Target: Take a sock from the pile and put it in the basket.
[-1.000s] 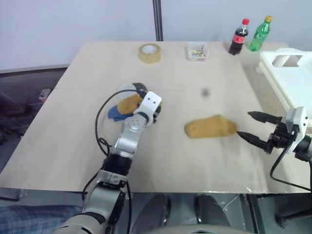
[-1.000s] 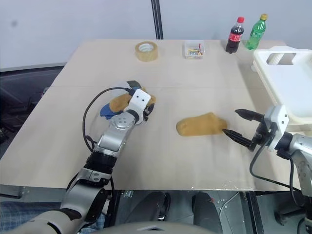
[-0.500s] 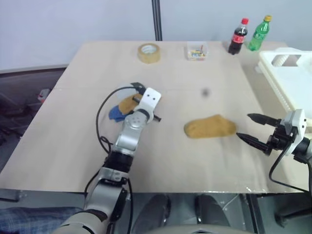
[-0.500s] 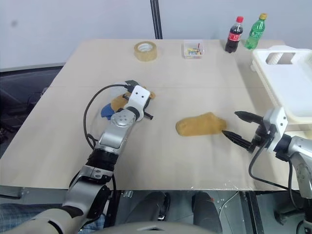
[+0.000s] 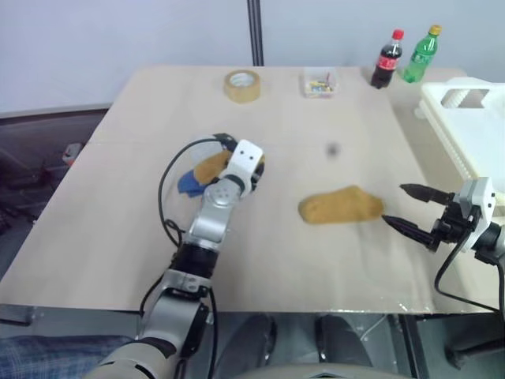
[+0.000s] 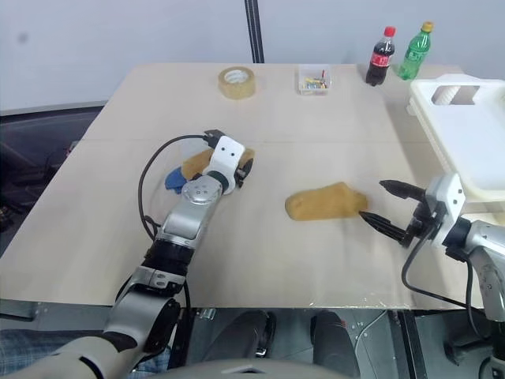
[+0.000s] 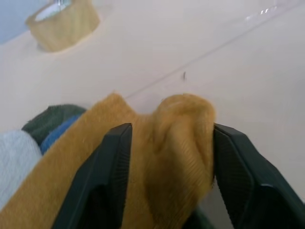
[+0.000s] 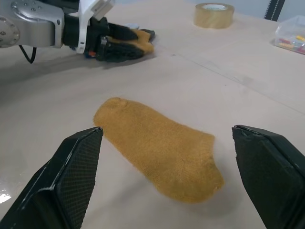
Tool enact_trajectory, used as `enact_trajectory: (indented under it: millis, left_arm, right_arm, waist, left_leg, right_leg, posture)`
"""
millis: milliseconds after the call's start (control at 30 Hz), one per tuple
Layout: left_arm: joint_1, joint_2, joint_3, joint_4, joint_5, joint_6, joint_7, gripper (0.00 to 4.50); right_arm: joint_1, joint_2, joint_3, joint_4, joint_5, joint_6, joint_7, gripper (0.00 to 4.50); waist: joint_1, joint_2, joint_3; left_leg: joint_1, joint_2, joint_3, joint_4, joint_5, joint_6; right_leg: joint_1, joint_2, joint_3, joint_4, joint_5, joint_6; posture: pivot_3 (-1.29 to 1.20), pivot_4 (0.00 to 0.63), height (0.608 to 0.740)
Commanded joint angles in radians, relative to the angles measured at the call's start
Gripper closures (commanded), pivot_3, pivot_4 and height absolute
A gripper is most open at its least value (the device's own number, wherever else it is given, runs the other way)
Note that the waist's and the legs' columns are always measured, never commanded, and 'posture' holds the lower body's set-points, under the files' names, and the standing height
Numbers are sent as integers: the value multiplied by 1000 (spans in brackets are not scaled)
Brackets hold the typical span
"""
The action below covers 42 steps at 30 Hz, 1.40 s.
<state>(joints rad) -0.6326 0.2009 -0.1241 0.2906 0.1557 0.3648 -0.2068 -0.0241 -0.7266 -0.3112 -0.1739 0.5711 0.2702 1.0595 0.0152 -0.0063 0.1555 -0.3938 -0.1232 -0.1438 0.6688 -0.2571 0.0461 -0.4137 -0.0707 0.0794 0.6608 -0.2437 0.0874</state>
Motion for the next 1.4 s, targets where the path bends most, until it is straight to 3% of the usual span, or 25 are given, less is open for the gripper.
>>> enact_trajectory:
  millis: [33,233,267,600,800,933,1133,1400]
  left_arm:
    - [-23,-3,7,-17,-2,-26,6,1781]
    - [-18,-10,3,-15,-4,-29,4,4306]
    - [-18,-11,2,-13,-4,-29,3,4438]
    - [-33,-35,7,-30,-7,-19,20,4438]
    - [-124,-83,22,-39,-37,7,22,4438]
    - [-241,-120,-12,123,-24,-32,18,4438]
    - [-398,-278,9,414,-87,-104,8,4438]
    - [-500,-415,13,658,-116,-218,25,4438]
  right_arm:
    - [-6,2,-9,-13,6,-18,-2,0]
    - [-2,8,-6,-12,-1,-27,-4,0]
    - [-4,8,-6,-11,-3,-27,-4,0]
    - [-11,1,-8,0,-9,-31,3,0]
    - [-26,-4,-6,12,-11,-31,8,0]
    - [-39,3,9,21,-15,-33,13,0]
    - [-57,6,25,21,-16,-33,6,0]
    - [-41,3,8,-10,-9,-28,-16,0]
  waist:
    - [-1,0,0]
    - [0,0,0]
    - [0,0,0]
    - [0,0,0]
    - [2,-1,1]
    - [1,-1,1]
    - [1,-2,1]
    - [-7,-2,1]
  left_leg:
    - [0,0,0,0,0,0]
    - [0,0,0,0,0,0]
    - [0,0,0,0,0,0]
    - [0,0,0,0,0,0]
    - [-1,0,0,0,0,0]
    - [-1,0,0,0,0,0]
    - [-3,-1,-1,0,0,0]
    - [-4,-1,0,0,0,0]
  right_leg:
    - [0,0,0,0,0,0]
    - [0,0,0,0,0,0]
    - [0,0,0,0,0,0]
    - [0,0,0,0,0,0]
    - [0,0,0,0,0,0]
    - [0,0,-1,0,0,0]
    - [-1,0,-1,-1,0,0]
    - [-4,0,0,0,0,0]
  posture:
    - [0,150,739]
    - [0,150,739]
    - [0,150,739]
    - [0,150,739]
    - [0,150,739]
    - [0,150,739]
    - [0,150,739]
    - [0,150,739]
